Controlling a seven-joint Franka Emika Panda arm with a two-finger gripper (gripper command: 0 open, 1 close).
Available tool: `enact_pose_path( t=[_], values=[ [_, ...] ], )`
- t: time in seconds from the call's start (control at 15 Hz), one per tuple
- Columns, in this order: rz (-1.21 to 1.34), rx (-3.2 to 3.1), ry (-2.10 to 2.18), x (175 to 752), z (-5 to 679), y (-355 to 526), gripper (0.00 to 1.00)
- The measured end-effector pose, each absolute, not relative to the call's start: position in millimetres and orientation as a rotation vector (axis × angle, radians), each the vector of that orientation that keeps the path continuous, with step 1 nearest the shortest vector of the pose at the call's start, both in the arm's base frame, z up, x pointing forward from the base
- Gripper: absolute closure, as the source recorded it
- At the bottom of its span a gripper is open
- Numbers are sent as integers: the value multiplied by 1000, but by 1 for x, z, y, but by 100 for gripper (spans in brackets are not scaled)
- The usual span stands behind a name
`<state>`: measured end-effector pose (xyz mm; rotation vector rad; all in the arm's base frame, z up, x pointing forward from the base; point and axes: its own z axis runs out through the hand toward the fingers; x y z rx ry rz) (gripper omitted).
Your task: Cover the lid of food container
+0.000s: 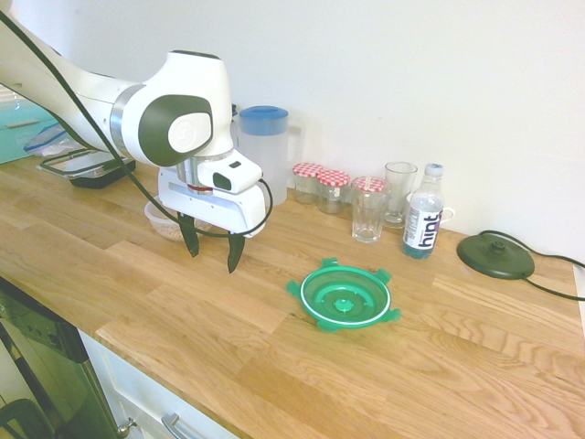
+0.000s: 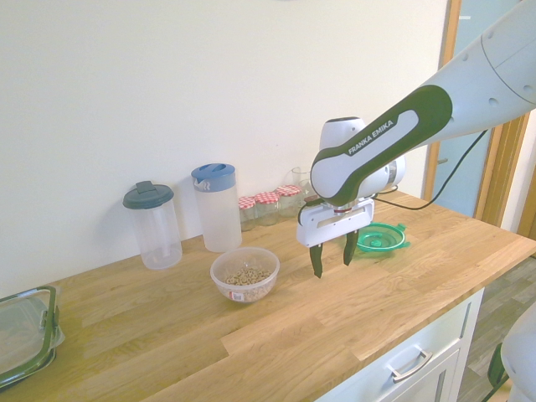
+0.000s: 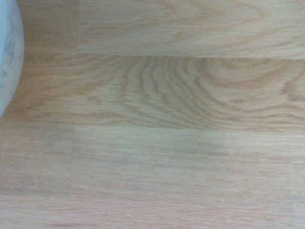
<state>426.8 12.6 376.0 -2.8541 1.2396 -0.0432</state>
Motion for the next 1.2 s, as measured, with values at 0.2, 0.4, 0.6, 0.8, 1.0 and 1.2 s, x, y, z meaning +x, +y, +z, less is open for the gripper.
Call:
enact_pose_path(
  t=[0.2,0.4,0.6,0.8,1.0,1.2],
  values=[
    [-58,-2856,1246,430,379,15,0],
    [-83,-2823,1248,444,406,1,0],
    [22,-2688,1172,452,434,-61,0],
    [101,-2600,1128,456,439,-137,0],
    [130,-2530,1141,461,436,-205,0],
    [146,-2474,1183,462,432,-260,0]
  ],
)
